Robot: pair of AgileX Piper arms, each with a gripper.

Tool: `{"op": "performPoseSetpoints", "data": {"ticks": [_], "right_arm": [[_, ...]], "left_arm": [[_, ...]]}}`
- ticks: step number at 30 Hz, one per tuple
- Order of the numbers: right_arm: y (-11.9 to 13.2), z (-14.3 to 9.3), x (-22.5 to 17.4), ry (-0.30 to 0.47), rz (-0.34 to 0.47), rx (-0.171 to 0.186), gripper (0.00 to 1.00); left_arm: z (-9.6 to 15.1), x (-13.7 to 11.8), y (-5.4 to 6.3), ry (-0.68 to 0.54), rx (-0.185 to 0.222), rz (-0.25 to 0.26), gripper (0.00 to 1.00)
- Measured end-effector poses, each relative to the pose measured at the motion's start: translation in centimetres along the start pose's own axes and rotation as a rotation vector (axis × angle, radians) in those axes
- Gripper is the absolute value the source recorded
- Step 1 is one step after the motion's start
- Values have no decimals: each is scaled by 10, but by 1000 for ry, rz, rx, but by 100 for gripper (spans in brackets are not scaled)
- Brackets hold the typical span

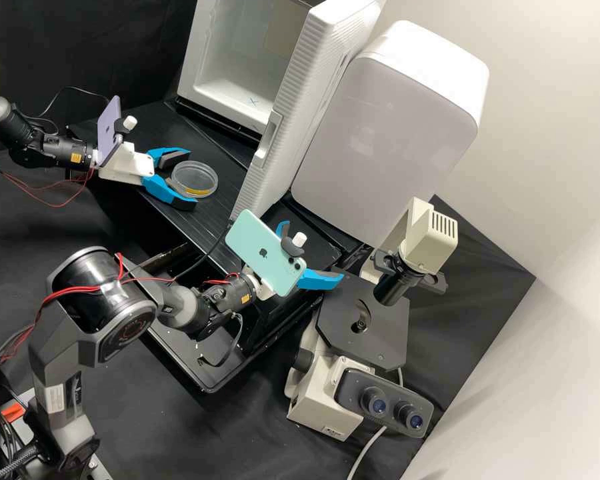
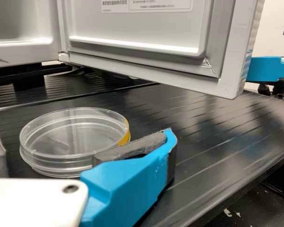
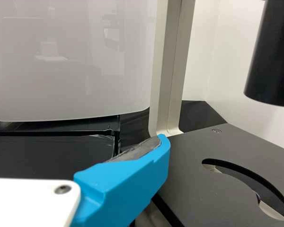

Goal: Place the petri dish in the incubator

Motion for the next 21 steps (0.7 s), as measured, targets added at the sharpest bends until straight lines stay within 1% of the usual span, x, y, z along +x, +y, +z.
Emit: {"op": "performPoseSetpoints", "data": {"ticks": [11,13,15,21], "right_arm": [[0,0,0,0,0,0,100],[0,0,0,0,0,0,100],[0,0,0,0,0,0,100],[0,0,0,0,0,0,100]], "left_arm": [[1,2,-2,3,-2,-4,100],[1,3,-1,4,9,-1,100],[1,3,-1,4,12,3,100],[0,4,0,9,9,5,100]]}}
